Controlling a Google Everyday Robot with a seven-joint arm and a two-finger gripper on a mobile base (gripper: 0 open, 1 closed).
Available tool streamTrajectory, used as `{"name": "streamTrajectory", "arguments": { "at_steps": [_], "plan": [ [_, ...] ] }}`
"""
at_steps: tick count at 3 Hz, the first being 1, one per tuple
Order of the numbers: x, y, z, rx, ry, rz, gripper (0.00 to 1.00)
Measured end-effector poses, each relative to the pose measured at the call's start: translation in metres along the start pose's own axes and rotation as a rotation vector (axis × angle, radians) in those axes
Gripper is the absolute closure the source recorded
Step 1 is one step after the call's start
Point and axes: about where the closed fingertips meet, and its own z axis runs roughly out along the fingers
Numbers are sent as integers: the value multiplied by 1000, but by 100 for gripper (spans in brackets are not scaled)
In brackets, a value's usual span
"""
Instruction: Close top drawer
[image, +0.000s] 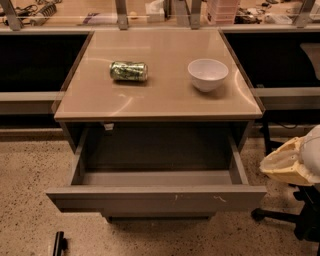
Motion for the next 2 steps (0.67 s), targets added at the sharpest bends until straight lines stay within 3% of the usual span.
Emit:
{"name": "streamTrajectory", "arguments": {
  "at_steps": [1,2],
  "plan": [
    [18,18,17,-4,-47,19,100],
    [61,56,77,-48,-129,137,100]
  ]
}}
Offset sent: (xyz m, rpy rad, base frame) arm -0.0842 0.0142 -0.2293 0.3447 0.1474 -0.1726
